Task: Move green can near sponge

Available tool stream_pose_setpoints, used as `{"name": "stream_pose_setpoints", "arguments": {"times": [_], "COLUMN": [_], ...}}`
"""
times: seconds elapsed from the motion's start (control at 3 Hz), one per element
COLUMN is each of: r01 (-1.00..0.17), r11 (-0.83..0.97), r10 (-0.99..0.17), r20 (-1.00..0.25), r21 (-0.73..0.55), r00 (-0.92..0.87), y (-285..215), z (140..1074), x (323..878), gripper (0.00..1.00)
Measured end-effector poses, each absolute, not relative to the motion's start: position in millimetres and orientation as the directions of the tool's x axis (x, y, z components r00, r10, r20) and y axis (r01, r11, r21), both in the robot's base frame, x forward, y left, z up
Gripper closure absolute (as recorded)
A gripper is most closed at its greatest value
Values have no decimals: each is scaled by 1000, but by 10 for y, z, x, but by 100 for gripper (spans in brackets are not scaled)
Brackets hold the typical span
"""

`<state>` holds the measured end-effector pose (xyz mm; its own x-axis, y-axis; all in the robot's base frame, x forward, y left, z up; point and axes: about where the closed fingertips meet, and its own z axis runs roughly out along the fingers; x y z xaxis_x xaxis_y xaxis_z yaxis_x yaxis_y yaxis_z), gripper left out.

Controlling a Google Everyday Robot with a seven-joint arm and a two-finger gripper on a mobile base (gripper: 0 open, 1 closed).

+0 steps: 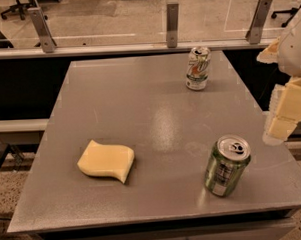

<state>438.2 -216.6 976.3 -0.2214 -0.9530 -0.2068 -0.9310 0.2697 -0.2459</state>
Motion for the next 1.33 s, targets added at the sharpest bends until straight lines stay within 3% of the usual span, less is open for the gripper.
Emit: {"name": "stream_pose_setpoints", "arguments": {"times": [1.33], "r01": [-958], "r11": [199], "r10": [-932], "r20": [-341], "r21": [-208], "r00": [-119], "y": [-1800], "z": [9537], "x": [4088], "gripper": [0]}}
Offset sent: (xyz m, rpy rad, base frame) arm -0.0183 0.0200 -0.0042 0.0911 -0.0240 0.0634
